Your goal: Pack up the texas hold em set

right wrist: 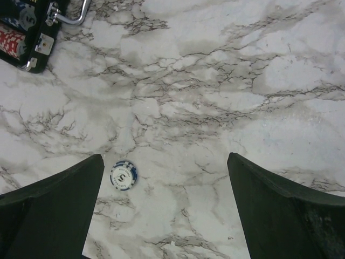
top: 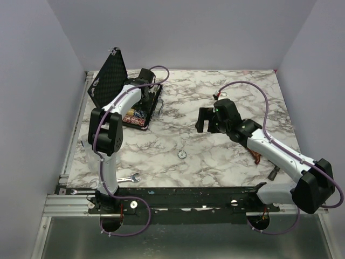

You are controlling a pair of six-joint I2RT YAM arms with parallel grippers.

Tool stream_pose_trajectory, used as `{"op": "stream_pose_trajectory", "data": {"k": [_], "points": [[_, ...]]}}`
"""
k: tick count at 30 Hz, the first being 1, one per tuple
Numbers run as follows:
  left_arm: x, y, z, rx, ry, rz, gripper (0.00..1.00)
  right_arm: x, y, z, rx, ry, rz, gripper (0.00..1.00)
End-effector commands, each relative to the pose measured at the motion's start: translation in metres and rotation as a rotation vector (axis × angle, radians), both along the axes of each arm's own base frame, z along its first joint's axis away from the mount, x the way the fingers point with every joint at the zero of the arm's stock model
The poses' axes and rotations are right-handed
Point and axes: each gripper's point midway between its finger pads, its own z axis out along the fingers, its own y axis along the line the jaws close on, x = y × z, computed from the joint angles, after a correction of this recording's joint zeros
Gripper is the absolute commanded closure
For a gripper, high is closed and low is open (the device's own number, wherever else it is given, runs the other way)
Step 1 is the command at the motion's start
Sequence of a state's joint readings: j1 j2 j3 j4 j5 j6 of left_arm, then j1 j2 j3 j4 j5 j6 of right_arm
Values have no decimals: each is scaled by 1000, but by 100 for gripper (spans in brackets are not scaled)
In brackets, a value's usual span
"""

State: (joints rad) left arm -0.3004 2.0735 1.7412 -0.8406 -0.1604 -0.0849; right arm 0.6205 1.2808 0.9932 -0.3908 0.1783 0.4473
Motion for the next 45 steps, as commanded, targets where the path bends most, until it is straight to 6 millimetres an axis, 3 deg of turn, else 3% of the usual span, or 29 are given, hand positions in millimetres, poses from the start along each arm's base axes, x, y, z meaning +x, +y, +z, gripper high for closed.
{"op": "stream_pose_trajectory", "data": {"k": [1,4,7,9,13,18,20,25,33,37,41,45], "points": [[-4,-11,74,-139,-140,19,52,-11,15,-11,-2,77,102,1],[-22,-21,110,-263,-211,32,46,-25,31,-30,12,210,174,0],[-52,-43,142,-462,-268,12,39,-39,45,-52,8,359,186,0],[-76,-56,150,-599,-280,8,30,-49,55,-63,-4,443,183,0],[-127,-76,145,-824,-266,-35,23,-57,66,-84,-3,584,99,0],[-164,-88,148,-926,-217,-141,12,-74,81,-119,-11,800,-9,2],[-171,-87,153,-934,-229,-157,11,-79,86,-130,-29,854,-62,4],[-185,-85,180,-961,-328,-224,11,-70,89,-138,-84,870,-198,5],[-195,-84,196,-976,-368,-265,10,-71,86,-156,-183,925,-300,7],[-197,-85,201,-985,-379,-276,10,-72,83,-161,-233,933,-332,13],[-198,-84,202,-987,-381,-280,10,-74,86,-165,-239,952,-339,32],[-199,-85,204,-990,-383,-285,10,-82,87,-171,-268,974,-350,34]]}}
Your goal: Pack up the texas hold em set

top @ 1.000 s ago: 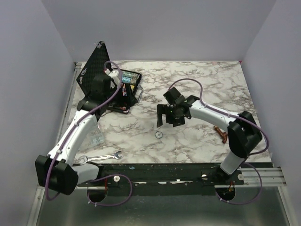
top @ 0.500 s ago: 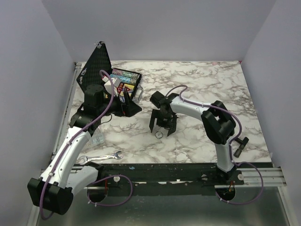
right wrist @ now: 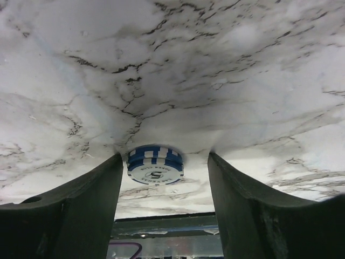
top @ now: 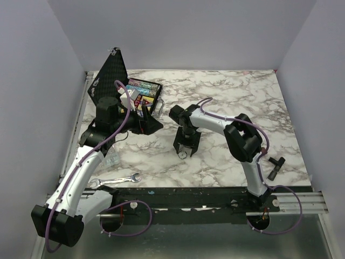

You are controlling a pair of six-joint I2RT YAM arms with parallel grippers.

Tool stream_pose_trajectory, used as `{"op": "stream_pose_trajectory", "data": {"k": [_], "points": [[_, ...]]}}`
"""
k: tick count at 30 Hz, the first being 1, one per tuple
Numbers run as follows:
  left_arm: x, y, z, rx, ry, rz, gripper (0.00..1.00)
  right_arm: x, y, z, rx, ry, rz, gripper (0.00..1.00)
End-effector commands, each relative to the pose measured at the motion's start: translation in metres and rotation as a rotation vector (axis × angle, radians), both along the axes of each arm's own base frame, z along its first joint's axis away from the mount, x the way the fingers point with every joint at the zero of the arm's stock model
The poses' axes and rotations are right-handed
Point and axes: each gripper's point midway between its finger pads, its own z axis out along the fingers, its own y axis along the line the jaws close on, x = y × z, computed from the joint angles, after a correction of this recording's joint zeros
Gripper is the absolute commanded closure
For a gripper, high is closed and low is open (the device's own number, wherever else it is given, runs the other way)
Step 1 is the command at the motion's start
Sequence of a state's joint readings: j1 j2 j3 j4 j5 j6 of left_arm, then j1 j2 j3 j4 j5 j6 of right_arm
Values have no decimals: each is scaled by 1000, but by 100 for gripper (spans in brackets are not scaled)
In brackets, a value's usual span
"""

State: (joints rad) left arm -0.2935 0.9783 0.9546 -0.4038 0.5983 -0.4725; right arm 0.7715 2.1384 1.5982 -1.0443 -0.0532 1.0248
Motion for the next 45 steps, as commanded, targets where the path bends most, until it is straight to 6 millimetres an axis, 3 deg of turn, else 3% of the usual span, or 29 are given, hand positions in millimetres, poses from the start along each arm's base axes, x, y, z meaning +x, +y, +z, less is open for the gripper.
{"op": "stream_pose_trajectory", "data": {"k": [1,13,21,28,32,45], "points": [[-4,-1,16,-26,-50,-26,10,-15,-6,-19,-94,51,-12,34],[-5,-1,19,-30,-59,-29,10,-17,-4,-29,-144,66,-26,37],[-5,0,18,-27,-59,-22,10,-13,-10,-40,-171,36,-23,52],[-4,-1,14,-36,-46,-18,10,-14,-8,-40,-130,16,-12,78],[-2,-2,5,-50,-13,7,10,-13,-3,-34,-111,22,5,99],[-5,10,-61,-149,88,186,11,-15,12,-4,-21,26,-36,99]]}}
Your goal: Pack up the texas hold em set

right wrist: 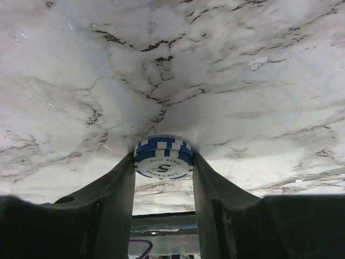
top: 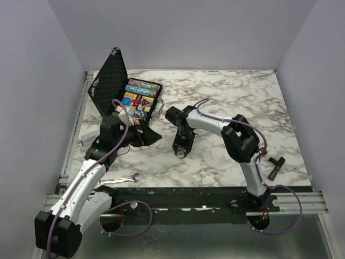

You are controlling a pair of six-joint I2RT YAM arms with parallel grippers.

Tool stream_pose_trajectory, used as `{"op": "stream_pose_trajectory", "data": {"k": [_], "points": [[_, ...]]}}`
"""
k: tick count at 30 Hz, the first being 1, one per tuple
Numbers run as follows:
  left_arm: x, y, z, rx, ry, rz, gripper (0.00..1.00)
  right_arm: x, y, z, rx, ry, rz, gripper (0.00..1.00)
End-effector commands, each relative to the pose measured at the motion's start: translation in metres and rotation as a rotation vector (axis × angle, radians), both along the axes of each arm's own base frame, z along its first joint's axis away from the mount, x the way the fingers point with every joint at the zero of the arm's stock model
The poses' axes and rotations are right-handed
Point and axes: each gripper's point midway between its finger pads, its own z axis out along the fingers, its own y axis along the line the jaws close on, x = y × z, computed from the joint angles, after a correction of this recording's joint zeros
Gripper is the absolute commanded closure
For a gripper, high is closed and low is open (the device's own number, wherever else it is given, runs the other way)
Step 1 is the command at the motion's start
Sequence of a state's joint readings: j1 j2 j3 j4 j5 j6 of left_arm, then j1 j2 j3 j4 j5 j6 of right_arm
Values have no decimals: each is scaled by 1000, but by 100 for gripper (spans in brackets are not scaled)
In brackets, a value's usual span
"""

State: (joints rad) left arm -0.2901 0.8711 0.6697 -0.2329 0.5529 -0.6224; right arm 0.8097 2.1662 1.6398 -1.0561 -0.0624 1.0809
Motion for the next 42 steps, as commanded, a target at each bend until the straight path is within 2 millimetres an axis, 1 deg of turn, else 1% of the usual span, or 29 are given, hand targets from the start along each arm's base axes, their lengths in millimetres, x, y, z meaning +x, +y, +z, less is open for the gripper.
{"op": "stream_pose_trajectory", "data": {"k": [1,7,11,15,22,26,29,32,34,38,42], "points": [[6,4,-6,-96,-22,104,11,-8,-5,-2,-21,21,-20,99],[2,3,-28,-183,3,141,11,-9,-5,9,-7,13,-34,99],[-5,-1,-40,-237,24,124,13,-8,-2,17,17,3,-47,99],[-9,-4,-47,-259,26,104,14,-6,0,27,47,-1,-63,99],[-15,-13,-49,-329,9,37,15,4,-1,45,90,-17,-102,99],[-11,-18,-57,-321,28,28,16,11,-1,53,113,-24,-129,99],[-8,-27,-58,-344,27,2,19,18,2,59,136,-26,-153,99],[-6,-36,-61,-364,24,-22,26,26,4,64,155,-30,-178,99],[-4,-43,-64,-367,26,-30,28,32,7,68,171,-41,-189,99],[0,-54,-69,-374,19,-35,28,43,7,73,183,-57,-203,99],[7,-65,-72,-386,26,-29,28,49,12,77,201,-61,-210,99]]}}
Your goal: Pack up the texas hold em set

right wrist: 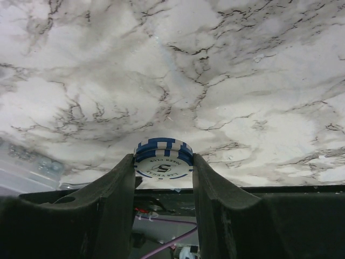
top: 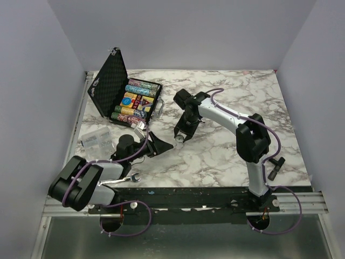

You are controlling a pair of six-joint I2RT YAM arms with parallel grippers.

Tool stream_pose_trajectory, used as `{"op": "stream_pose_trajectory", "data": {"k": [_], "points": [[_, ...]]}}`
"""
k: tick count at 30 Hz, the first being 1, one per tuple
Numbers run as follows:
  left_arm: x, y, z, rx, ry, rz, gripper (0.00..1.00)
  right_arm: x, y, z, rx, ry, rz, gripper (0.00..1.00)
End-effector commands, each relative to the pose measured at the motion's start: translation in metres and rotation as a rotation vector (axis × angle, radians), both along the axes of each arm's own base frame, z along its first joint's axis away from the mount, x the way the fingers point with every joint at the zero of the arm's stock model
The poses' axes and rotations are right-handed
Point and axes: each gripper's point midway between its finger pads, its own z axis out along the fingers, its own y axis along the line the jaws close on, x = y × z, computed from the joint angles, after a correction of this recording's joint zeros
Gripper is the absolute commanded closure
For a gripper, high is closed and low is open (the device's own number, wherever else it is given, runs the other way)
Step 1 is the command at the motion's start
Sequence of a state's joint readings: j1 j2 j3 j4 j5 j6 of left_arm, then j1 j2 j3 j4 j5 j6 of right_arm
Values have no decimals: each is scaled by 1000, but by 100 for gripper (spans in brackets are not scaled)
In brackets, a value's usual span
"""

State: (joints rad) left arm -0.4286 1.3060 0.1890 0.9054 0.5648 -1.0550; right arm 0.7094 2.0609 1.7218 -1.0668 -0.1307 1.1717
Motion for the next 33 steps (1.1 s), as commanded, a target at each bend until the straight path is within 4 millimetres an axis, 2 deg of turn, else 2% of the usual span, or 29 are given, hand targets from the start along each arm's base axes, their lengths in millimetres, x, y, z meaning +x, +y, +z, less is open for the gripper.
{"op": "stream_pose_trajectory", "data": {"k": [1,8,14,21,28,33], "points": [[17,-13,23,-74,-102,28,28,4,7,13,39,6,-23,99],[39,-19,18,-112,-100,83,29,5,13,18,66,4,-24,99],[56,-24,15,-84,-102,131,37,4,14,21,82,2,-28,99],[60,-31,6,-60,-70,132,41,6,16,25,93,-6,-34,99],[59,-32,-1,-43,-55,137,42,6,15,27,95,-11,-34,99],[59,-36,0,-58,-48,128,54,7,18,28,105,-13,-35,99]]}}
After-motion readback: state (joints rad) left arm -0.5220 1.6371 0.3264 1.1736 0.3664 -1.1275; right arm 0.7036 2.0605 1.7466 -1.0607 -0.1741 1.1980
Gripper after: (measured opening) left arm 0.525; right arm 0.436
